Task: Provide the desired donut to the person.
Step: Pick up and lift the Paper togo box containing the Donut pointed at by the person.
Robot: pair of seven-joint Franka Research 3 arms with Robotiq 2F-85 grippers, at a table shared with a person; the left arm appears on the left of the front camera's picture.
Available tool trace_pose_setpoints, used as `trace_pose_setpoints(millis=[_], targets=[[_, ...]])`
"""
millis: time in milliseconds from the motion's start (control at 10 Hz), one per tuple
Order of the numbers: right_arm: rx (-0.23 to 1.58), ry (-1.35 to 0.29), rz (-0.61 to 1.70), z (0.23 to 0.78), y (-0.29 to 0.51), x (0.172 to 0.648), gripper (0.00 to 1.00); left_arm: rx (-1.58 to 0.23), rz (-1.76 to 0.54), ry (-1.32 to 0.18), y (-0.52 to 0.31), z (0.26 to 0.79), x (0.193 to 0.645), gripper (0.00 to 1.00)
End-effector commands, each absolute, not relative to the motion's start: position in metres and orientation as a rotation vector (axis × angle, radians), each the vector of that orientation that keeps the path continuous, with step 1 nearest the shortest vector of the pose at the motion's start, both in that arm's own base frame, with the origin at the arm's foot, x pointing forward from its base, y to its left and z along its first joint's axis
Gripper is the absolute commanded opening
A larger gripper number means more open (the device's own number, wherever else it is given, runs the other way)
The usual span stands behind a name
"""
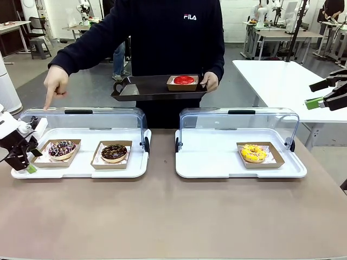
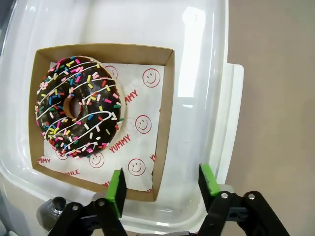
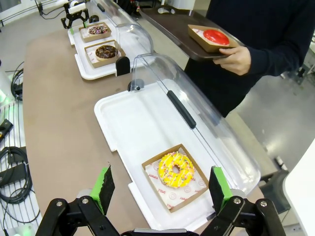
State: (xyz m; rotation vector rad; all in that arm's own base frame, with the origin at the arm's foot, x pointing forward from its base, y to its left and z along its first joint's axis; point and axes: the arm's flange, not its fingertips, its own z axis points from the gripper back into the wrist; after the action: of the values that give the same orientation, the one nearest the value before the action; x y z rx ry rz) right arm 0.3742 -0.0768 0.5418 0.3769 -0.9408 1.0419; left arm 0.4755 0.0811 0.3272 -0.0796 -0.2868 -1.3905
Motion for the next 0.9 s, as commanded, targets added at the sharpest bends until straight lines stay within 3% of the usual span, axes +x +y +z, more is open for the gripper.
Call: trace_pose_setpoints(millis=[0, 200, 300, 400, 800], targets=[[0.381, -0.94, 1.06, 0.5402, -0.0769, 0.3727, 1.0, -0.103, -1.419, -0.301, 0.0835, 0.3256, 0.4709, 0.0], [0.381, -0.94, 1.06, 0.5402, -0.0769, 0.3727, 1.0, -0.105, -1.425, -0.303, 0.0823, 0.3236, 0.4701, 0.0], [0.381, -0.94, 1.06, 0.5402, -0.0769, 0.3727, 1.0, -0.103, -1.424, -0.3, 0.0816, 0.3235, 0.4702, 0.07], [0.381, -0.94, 1.06, 0.5402, -0.0769, 0.3727, 1.0, -0.099, -1.425, -0.3, 0.0814, 0.3239, 0.4692, 0.0], [0.381, -0.94, 1.06, 0.5402, -0.0769, 0.3727, 1.0, -0.096, -1.445, -0.309, 0.0761, 0.3263, 0.461, 0.0]])
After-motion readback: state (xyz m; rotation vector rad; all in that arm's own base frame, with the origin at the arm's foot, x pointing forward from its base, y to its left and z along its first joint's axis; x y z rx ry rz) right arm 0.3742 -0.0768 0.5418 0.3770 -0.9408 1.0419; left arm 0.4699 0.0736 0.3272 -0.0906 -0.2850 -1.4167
